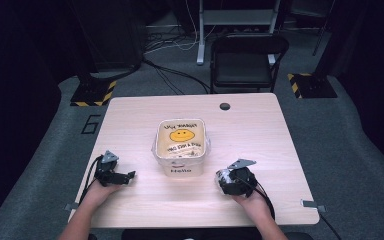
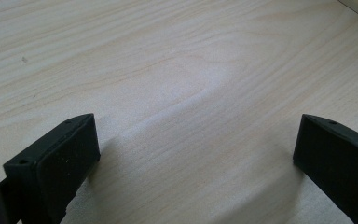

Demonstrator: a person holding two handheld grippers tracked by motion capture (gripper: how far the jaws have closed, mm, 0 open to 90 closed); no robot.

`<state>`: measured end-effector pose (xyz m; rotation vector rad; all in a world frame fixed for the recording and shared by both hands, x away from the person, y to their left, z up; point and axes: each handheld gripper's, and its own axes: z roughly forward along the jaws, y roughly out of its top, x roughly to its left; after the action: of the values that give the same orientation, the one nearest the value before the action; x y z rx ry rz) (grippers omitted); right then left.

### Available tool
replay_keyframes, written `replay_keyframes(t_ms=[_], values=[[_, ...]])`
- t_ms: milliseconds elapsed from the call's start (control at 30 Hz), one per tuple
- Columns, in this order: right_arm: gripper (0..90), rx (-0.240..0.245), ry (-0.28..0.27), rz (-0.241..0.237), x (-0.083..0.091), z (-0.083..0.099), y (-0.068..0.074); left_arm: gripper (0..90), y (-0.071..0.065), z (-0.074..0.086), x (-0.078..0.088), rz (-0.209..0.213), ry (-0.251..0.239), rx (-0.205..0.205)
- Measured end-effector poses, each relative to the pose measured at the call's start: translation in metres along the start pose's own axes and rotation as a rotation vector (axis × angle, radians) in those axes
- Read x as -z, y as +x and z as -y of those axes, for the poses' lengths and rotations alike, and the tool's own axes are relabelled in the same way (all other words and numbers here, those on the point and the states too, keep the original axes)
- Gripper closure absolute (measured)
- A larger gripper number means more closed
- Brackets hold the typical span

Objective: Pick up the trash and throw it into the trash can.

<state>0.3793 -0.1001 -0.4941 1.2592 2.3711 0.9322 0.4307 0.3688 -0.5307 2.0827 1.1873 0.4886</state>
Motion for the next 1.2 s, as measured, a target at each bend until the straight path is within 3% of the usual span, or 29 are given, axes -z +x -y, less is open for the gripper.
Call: replay_keyframes(t_ms=[233, 900, 933, 1000, 1200], values=[[42.5, 0.009, -0.014, -0.021, 0.007, -0.004, 0.000, 0.0, 0.000, 0.000, 0.000, 0.000, -0.001, 0.000], [43.5, 0.000, -0.036, -0.040, 0.029, -0.021, -0.008, 0.0, 0.000, 0.000, 0.000, 0.000, -0.001, 0.000], [43.6, 0.018, -0.040, -0.040, 0.030, -0.022, -0.009, 0.0, 0.000, 0.000, 0.000, 0.000, -0.001, 0.000], [43.6, 0.004, -0.043, -0.042, 0.033, -0.025, -0.009, 0.0, 0.000, 0.000, 0.000, 0.000, 0.000, 0.000], [43.7, 0.030, -0.052, -0.053, 0.041, -0.036, -0.009, 0.0, 0.000, 0.000, 0.000, 0.000, 0.000, 0.000]])
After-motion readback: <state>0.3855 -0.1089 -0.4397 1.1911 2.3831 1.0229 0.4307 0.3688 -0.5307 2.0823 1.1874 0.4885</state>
